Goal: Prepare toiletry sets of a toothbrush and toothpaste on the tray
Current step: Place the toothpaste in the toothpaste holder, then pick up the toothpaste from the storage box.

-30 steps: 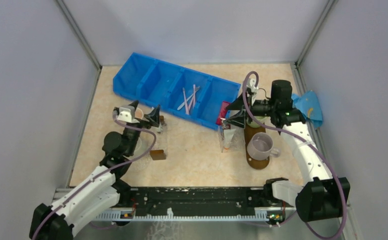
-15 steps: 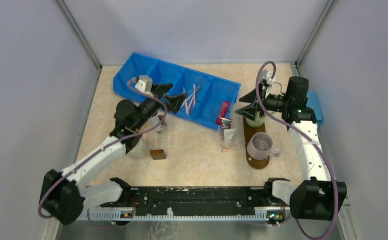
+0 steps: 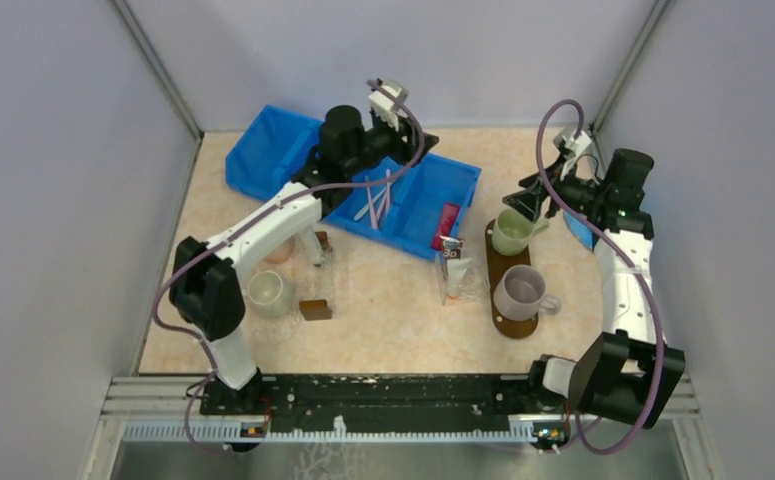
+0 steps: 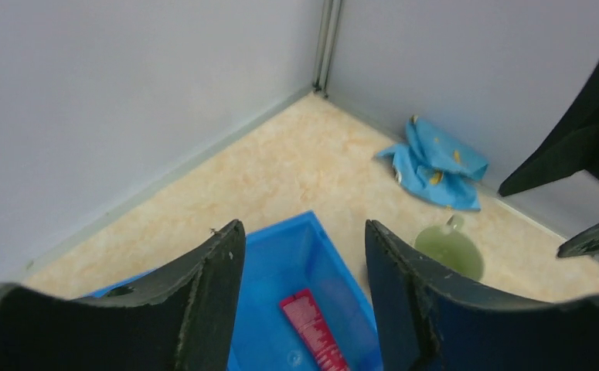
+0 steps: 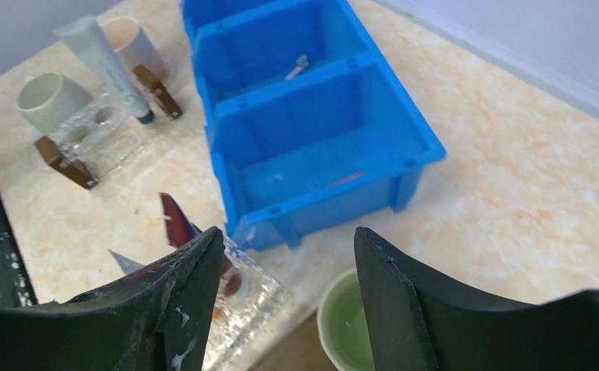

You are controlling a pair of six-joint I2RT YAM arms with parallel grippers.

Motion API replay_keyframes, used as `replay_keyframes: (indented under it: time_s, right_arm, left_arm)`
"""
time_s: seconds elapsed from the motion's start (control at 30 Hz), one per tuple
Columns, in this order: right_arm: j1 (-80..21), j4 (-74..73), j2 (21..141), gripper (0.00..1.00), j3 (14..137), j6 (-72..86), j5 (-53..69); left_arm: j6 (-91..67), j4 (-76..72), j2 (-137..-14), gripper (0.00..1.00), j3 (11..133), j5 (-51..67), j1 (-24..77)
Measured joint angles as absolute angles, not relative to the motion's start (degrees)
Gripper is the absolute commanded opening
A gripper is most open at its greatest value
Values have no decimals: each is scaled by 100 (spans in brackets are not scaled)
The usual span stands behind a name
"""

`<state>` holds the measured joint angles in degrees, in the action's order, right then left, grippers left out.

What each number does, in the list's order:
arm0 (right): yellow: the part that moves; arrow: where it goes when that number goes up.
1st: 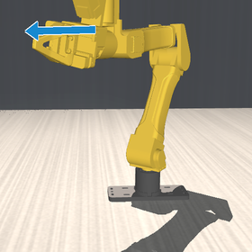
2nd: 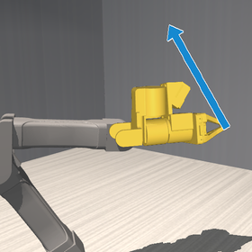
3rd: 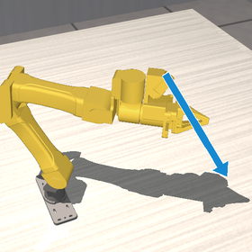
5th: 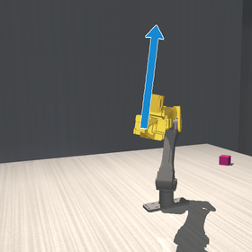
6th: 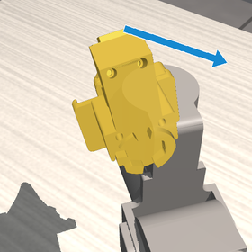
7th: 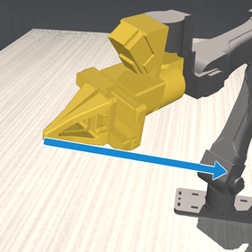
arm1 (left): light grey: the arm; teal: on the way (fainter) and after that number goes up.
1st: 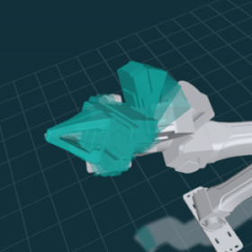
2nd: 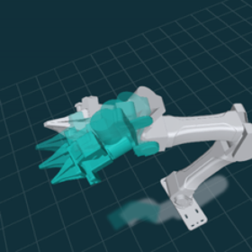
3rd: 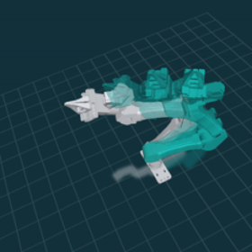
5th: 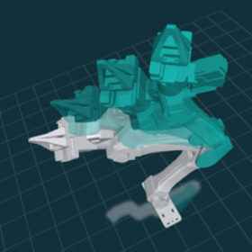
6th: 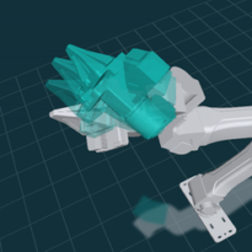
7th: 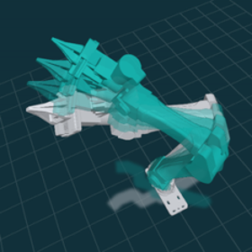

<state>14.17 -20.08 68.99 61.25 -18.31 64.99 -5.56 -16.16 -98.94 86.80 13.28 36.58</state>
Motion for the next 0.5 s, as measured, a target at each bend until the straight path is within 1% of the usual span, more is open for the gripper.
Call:
replay_keyframes:
  time_s: [0.13, 0.33, 0.5]
  right_arm:
    - [1743, -2023, 6993, 63, 6104, -1907, 6353]
    - [2036, -1881, 6993, 63, 5948, -1900, 6281]
    - [2047, -1732, 6993, 63, 5787, -1883, 6263]
  left_arm:
    - [-377, -880, -10600, 57, 9260, 1328, 3704]
    - [-309, 261, -11467, 56, 9695, 1271, 3795]
    - [-183, 1000, -11824, 56, 10082, 963, 4080]
